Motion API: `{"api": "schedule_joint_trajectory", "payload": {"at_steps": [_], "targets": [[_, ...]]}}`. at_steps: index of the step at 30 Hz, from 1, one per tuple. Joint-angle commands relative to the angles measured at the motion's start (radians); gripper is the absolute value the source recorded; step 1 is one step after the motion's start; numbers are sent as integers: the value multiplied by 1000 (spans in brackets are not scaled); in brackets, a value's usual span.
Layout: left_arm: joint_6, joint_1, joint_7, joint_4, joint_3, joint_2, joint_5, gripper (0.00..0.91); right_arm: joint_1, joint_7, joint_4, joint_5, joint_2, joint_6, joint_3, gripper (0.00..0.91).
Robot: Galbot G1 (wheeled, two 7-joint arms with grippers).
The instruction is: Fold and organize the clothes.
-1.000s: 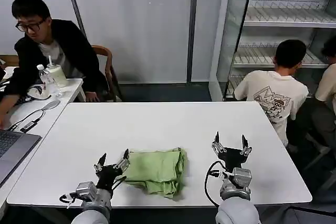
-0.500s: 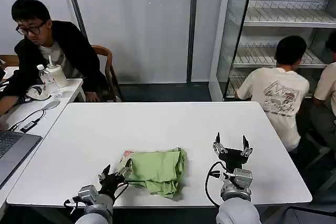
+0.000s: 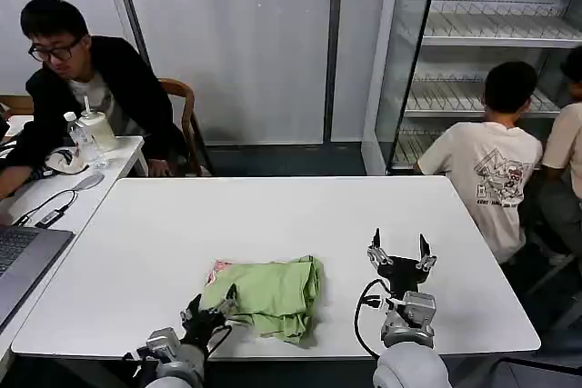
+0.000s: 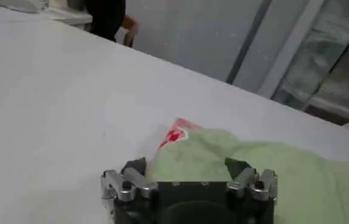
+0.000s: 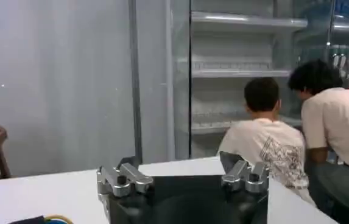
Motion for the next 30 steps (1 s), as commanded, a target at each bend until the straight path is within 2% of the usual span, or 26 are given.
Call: {"api": "schedule_joint_trajectory", "payload": {"at_steps": [1, 23, 30], "targets": [[-25, 3, -4, 34, 26, -3, 27, 20, -2, 0, 0, 0, 0, 2, 1, 907], [-32, 0, -8, 29, -3, -2, 27, 20, 9, 3, 1, -2, 5, -5, -12, 907], [-33, -61, -16, 40, -93, 62, 53, 20, 3, 2, 0, -2, 5, -2, -12, 907]]}}
